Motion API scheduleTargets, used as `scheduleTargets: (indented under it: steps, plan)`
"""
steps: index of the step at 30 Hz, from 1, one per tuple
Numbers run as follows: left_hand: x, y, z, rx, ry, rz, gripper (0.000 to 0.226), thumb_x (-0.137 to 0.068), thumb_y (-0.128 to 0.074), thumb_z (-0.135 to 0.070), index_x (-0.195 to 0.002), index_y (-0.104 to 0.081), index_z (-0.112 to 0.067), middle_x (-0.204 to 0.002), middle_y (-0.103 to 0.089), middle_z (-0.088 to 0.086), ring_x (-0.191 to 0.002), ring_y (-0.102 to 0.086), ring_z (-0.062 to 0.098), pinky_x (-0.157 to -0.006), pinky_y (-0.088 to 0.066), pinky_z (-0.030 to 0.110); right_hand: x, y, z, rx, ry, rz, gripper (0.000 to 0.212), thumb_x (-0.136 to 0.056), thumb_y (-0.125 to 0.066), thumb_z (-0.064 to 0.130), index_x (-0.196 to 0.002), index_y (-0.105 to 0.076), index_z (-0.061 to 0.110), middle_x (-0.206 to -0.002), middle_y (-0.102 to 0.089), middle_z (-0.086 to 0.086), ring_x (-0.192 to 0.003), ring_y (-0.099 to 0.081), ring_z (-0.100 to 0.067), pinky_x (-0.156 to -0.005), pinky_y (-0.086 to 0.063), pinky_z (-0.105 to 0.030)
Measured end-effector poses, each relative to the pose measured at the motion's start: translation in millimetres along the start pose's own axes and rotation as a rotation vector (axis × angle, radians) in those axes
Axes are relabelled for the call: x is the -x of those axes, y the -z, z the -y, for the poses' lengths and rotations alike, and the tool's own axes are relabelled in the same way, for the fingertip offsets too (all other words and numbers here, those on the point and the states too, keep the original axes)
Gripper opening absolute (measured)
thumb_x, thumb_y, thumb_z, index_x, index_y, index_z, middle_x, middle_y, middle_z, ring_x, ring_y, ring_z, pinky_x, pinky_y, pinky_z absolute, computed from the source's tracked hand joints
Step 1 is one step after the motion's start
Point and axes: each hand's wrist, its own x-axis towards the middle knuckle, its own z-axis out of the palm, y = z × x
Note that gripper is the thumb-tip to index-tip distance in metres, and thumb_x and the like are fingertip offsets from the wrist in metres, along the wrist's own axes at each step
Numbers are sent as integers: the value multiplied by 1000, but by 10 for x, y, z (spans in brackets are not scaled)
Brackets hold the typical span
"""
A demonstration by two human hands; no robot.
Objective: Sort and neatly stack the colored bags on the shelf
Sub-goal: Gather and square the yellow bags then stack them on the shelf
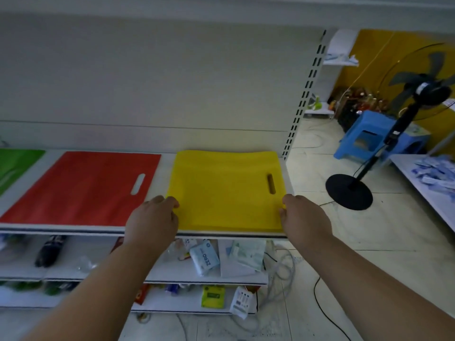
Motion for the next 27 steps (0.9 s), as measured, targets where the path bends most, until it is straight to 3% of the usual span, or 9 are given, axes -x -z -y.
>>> scheduleTargets:
  steps: [4,9,14,20,24,27]
  plan:
    - [27,-47,57,-101,-18,-45,29,-82,-65,-20,-111,-69,-20,-98,-58,7,-76,-62,29,-60,-45,31,18,148,190,61,55,-72,19,-96,-49,25,-110,-55,13,-93,-55,-5,-70,-54,-25,-55,-32,-32]
    - [282,106,428,59,-67,-139,27,-79,-73,-22,-104,-69,-17,-90,-58,5,-71,-62,30,-61,-52,36,63,311,1026,-36,245,-137,33,-97,-50,37,-119,-55,14,-106,-57,-8,-84,-60,-28,-70,-49,-38]
    - [791,515,1552,41,48,-174,29,-78,-59,-32,-103,-67,-21,-89,-57,3,-72,-62,32,-57,-52,36,132,338,2574,-98,430,-205,36,-85,-63,37,-109,-61,11,-91,-59,-10,-74,-61,-33,-62,-50,-39]
    - [1741,1042,3484,-63,355,-244,33,-78,-51,-37,-102,-67,-22,-88,-60,1,-74,-64,29,-60,-53,36,433,363,4875,-295,681,-211,47,-80,-56,43,-114,-61,12,-102,-61,-11,-90,-61,-35,-74,-53,-44]
    - [2288,1402,4293,-93,540,-275,23,-81,-65,-29,-104,-67,-26,-89,-61,-3,-73,-64,25,-57,-48,32,595,369,6024,-361,831,-168,50,-82,-61,41,-120,-61,10,-102,-62,-13,-90,-61,-36,-75,-53,-46]
    - [2532,1574,4963,-62,643,-321,27,-85,-64,-28,-112,-64,-29,-97,-61,-5,-82,-65,21,-63,-50,32,706,358,6874,-367,945,-150,46,-84,-65,40,-120,-60,12,-102,-61,-11,-91,-60,-33,-75,-50,-40]
